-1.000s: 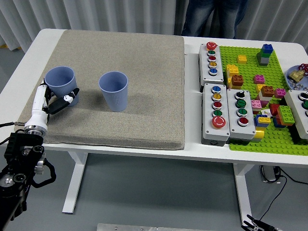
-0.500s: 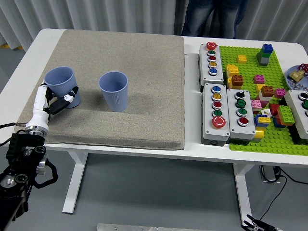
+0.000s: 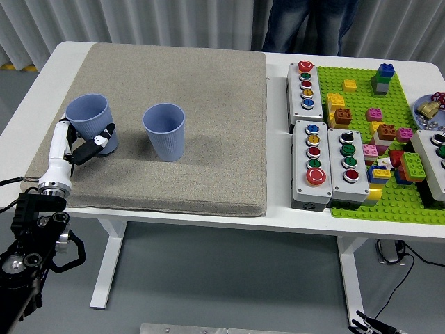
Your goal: Pick cup pour cup place
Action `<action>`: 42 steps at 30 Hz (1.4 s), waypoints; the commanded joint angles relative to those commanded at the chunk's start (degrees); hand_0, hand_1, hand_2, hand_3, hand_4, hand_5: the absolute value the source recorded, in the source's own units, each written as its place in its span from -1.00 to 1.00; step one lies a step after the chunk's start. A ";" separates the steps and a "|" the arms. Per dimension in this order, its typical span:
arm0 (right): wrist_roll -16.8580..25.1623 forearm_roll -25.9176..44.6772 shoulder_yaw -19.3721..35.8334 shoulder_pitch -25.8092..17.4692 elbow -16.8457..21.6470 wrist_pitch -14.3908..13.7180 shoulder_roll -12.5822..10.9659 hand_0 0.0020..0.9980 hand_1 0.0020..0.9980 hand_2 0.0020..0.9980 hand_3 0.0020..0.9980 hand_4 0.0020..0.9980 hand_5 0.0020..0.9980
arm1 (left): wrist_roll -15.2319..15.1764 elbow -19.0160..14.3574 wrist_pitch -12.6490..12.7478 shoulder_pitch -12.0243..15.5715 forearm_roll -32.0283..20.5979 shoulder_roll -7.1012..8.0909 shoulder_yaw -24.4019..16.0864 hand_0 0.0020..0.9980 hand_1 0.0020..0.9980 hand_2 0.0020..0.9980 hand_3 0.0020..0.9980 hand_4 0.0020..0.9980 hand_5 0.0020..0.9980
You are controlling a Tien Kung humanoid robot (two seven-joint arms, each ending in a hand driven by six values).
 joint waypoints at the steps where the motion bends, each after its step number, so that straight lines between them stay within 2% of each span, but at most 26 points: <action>1: 0.00 -0.03 0.00 -0.05 0.00 0.00 0.01 0.53 0.42 0.50 0.24 -0.55 -0.57 | -0.03 -0.06 0.01 0.08 -0.03 0.01 0.01 -0.01 0.15 0.55 0.76 0.46 -0.60; 9: -0.01 -0.23 0.07 -0.26 0.00 0.02 0.02 0.52 0.42 0.50 0.25 -0.55 -0.57 | -0.19 -1.23 0.27 0.79 -0.24 0.03 0.16 -0.03 0.14 0.54 0.76 0.41 -0.64; 15: 0.07 -0.27 0.03 -0.25 0.00 0.00 -0.06 0.52 0.42 0.50 0.25 -0.55 -0.57 | -0.30 -4.18 1.27 1.51 0.03 0.26 1.33 -0.04 0.13 0.53 0.75 0.38 -0.64; 16: 0.08 -0.24 0.01 -0.25 0.00 0.00 -0.07 0.53 0.42 0.50 0.25 -0.55 -0.57 | -0.34 -4.36 1.46 1.54 0.07 0.27 1.42 -0.04 0.12 0.40 0.51 0.36 -0.64; 37: 0.33 0.24 -0.36 -0.01 0.00 -0.17 -0.20 0.53 0.42 0.50 0.25 -0.55 -0.58 | -0.59 -5.63 1.35 1.31 -0.39 0.29 2.01 -0.04 0.11 0.42 0.41 0.34 -0.65; 42: 0.35 0.14 -0.27 0.01 0.00 -0.19 -0.25 0.53 0.42 0.50 0.25 -0.55 -0.58 | -0.65 -6.91 1.72 1.62 0.09 0.51 2.25 -0.04 0.11 0.42 0.40 0.33 -0.65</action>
